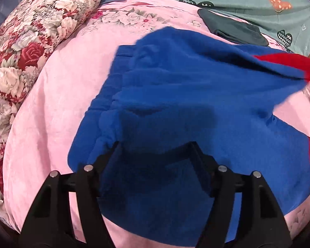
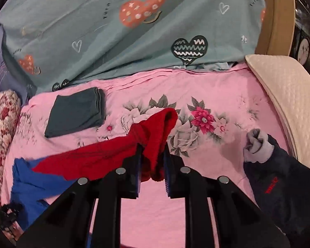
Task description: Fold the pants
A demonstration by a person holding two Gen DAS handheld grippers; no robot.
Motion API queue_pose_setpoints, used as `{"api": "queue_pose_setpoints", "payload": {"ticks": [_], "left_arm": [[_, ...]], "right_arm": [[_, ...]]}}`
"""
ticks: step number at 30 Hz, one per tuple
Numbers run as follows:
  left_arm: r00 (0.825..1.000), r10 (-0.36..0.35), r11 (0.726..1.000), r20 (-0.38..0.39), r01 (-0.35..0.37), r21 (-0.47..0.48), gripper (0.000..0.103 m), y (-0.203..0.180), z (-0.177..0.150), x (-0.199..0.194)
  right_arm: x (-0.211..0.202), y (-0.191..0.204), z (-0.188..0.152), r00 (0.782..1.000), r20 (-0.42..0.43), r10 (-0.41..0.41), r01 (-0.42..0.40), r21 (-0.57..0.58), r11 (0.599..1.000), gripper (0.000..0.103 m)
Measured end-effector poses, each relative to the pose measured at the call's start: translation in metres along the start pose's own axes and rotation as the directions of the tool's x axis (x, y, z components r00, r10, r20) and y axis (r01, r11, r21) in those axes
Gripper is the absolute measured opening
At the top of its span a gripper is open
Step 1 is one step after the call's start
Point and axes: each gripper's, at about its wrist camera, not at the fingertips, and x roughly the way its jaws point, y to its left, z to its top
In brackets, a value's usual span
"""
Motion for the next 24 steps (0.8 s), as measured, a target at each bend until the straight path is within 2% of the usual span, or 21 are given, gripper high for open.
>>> {"api": "queue_pose_setpoints", "payload": {"ticks": [2,4,7,9,10,11,12,13,14,16,17,18,19,21,24], "left_arm": [[1.000,0.004,1.000,-0.001,-0.004,0.013,0.070,-0.001,0.001,0.001],[1.000,0.002,1.000,-0.005,-0.002,0.021,0.071,-0.001,0.002,0.003],[1.000,0.007,0.999,-0.014,-0.006,0.031,0.074,-0.004,0.004,0.008],[1.000,0.017,0.999,-0.014,-0.017,0.048,0.079,-0.009,0.005,0.010],[1.000,0.024,0.998,-0.014,-0.023,0.056,0.080,-0.011,0.005,0.011],[1.000,0.029,0.998,-0.013,-0.028,0.059,0.082,-0.013,0.005,0.013],[0.999,0.031,0.998,-0.012,-0.030,0.057,0.082,-0.014,0.006,0.013],[0.999,0.030,0.998,-0.014,-0.029,0.049,0.082,-0.013,0.007,0.012],[1.000,0.023,0.999,-0.014,-0.022,0.038,0.082,-0.012,0.007,0.010],[1.000,0.008,1.000,0.000,-0.008,0.029,0.082,-0.009,0.005,0.001],[1.000,0.008,1.000,0.008,-0.008,0.030,0.082,-0.007,0.004,-0.005],[1.000,0.006,1.000,0.014,-0.006,0.030,0.082,-0.005,0.004,-0.010],[1.000,-0.002,1.000,0.024,0.002,0.030,0.082,-0.002,0.005,-0.017],[0.999,-0.006,1.000,0.048,0.005,0.028,0.082,0.003,0.013,-0.028],[0.997,0.000,1.000,0.081,-0.001,0.012,0.082,0.007,0.029,-0.035]], "right_arm": [[-0.016,-0.006,0.007,0.998,-0.012,0.060,-0.060,0.034,0.998,0.018],[-0.035,-0.004,0.000,0.991,-0.021,0.130,-0.130,0.030,0.991,0.018],[-0.052,-0.013,-0.015,0.960,-0.086,0.268,-0.259,0.106,0.960,0.018],[-0.052,-0.030,-0.015,0.927,-0.101,0.362,-0.332,0.233,0.914,0.017],[-0.048,-0.044,-0.009,0.928,-0.086,0.361,-0.323,0.296,0.899,0.018],[-0.038,-0.065,0.000,0.954,-0.051,0.296,-0.257,0.374,0.891,0.029],[-0.027,-0.080,0.008,0.980,-0.031,0.194,-0.166,0.404,0.900,0.035],[-0.015,-0.093,0.013,0.997,-0.027,0.074,-0.057,0.406,0.912,0.041],[0.000,-0.099,0.014,0.999,-0.044,0.005,0.012,0.397,0.918,0.042],[0.033,-0.093,0.006,0.988,-0.140,0.058,-0.010,0.322,0.947,0.042],[0.039,-0.083,-0.003,0.984,-0.164,0.071,-0.025,0.265,0.964,0.046],[0.040,-0.067,-0.014,0.979,-0.178,0.094,-0.064,0.166,0.984,0.049],[0.038,-0.053,-0.028,0.978,-0.185,0.102,-0.089,0.075,0.993,0.053],[0.026,-0.037,-0.063,0.978,-0.188,0.089,-0.099,-0.046,0.994,0.053],[0.000,-0.043,-0.111,0.968,-0.190,0.165,-0.177,-0.048,0.983,0.058]]}}
